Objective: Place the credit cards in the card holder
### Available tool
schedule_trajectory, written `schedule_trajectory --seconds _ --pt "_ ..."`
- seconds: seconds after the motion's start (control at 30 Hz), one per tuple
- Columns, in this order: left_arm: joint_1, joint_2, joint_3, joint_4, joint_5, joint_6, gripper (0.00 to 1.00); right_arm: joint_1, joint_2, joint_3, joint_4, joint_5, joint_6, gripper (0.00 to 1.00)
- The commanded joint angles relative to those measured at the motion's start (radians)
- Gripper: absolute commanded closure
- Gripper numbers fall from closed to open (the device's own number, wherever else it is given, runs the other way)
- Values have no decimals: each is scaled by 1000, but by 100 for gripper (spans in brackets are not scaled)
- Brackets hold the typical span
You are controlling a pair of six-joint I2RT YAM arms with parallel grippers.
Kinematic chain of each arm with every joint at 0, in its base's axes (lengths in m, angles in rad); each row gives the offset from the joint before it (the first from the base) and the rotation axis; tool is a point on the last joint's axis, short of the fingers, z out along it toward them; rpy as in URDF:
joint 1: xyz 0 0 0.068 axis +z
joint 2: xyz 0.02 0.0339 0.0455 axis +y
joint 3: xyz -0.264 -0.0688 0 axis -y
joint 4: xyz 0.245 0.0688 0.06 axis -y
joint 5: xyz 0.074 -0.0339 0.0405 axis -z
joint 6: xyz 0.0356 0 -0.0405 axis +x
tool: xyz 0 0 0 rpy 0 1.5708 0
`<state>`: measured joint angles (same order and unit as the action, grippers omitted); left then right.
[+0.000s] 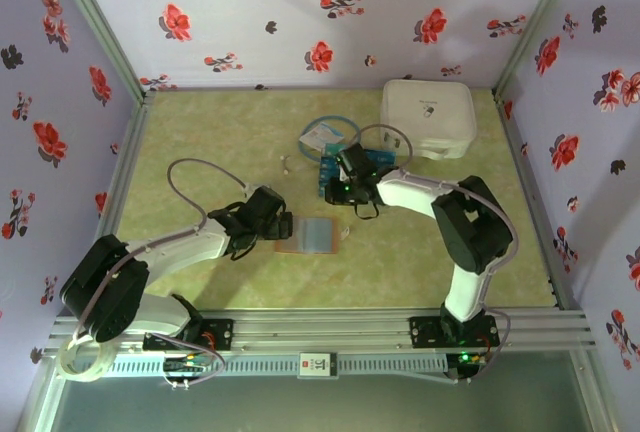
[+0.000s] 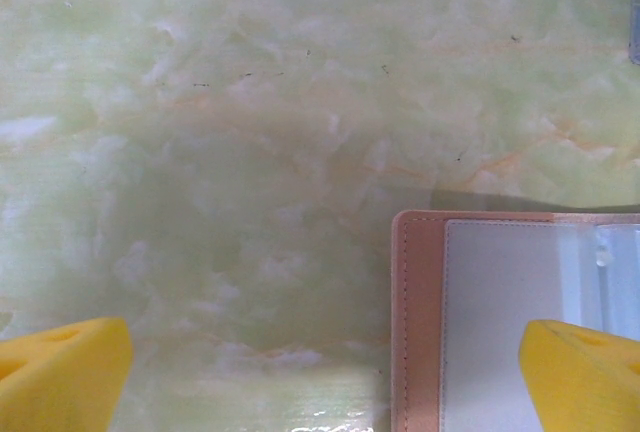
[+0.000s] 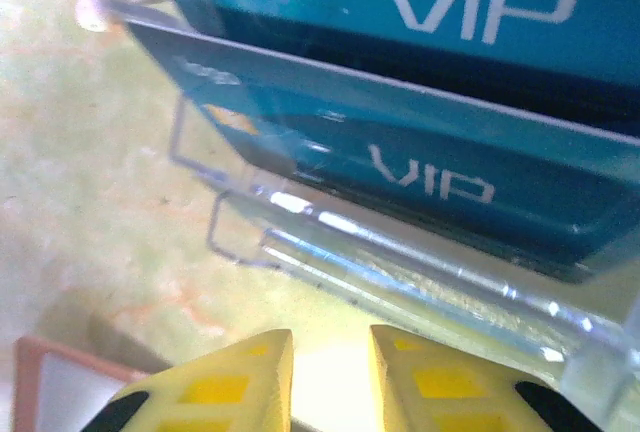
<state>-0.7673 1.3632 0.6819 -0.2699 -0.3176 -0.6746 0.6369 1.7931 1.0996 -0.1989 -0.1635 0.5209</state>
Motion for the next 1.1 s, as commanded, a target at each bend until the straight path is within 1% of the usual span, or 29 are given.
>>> schedule_trajectory --seconds 0.0,0.1,0.13,0.17,0.27,0.33,0.43,0.53,0.6,0.83,1.07 --pt "8 -29 1 -6 -3 3 0 -5 -122 59 -94 -16 -73 66" --pt "9 -36 4 -5 -3 10 0 -5 -165 115 -193 21 -175 51" --pt "10 -38 9 -6 -3 12 0 -5 -169 142 -230 37 -227 48" --pt "10 -39 14 -10 -2 15 0 -5 -168 163 -261 50 -271 45" --pt "18 -43 31 -27 0 20 0 -6 -148 227 -337 112 -395 42" --pt "33 -46 39 -36 17 22 0 -8 -129 259 -367 127 -469 41" --pt "71 -58 36 -30 74 20 0 -13 -77 327 -445 96 -554 40" --pt "116 -76 15 -10 124 11 0 -13 6 425 -558 63 -615 44" --pt "142 -90 5 -4 144 5 0 -7 45 456 -587 57 -647 46" --pt "203 -134 -24 -8 184 1 0 9 124 505 -597 98 -671 47" --pt "231 -147 -46 1 203 -2 0 47 198 539 -606 199 -692 47"
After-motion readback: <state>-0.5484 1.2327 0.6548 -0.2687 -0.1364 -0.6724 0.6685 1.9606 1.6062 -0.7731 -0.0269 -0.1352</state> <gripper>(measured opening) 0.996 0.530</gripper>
